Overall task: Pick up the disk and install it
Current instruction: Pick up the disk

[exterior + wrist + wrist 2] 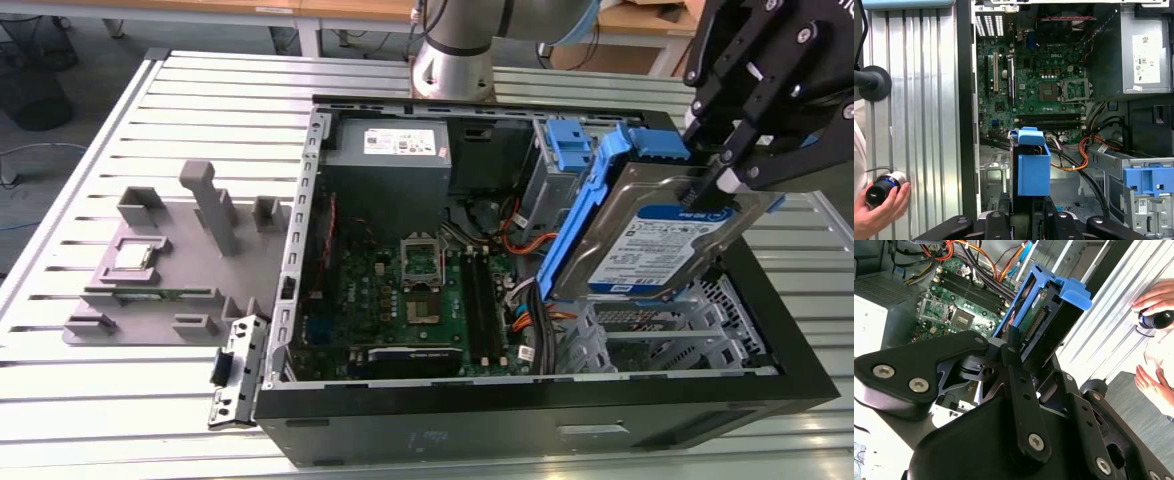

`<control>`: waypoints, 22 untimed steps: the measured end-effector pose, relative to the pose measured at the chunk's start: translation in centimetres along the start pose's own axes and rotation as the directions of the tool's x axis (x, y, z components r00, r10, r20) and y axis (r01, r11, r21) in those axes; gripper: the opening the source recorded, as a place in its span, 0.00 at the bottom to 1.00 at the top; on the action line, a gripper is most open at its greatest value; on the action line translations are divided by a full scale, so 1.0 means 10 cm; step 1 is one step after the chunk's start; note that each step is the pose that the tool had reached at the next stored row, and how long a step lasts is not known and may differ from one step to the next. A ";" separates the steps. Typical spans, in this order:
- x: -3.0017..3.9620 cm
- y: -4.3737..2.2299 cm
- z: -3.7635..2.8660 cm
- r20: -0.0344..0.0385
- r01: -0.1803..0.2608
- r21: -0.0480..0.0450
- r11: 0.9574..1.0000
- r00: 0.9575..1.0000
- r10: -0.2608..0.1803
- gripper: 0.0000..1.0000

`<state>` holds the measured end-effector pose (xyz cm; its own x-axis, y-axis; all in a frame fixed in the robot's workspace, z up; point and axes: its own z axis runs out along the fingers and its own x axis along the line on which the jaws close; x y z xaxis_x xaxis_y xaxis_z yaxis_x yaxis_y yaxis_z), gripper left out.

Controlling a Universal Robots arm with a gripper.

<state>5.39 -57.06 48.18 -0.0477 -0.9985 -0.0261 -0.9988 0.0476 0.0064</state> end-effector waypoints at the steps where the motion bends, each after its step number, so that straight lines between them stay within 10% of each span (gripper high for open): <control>1: 0.000 -0.009 0.001 0.000 0.000 0.000 1.000 1.000 0.000 0.35; 22: -0.015 -0.330 0.044 0.000 0.006 0.000 1.000 1.000 -0.006 0.35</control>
<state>8.69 -57.06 47.72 -0.0417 -0.9988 -0.0263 -0.9991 0.0416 0.0063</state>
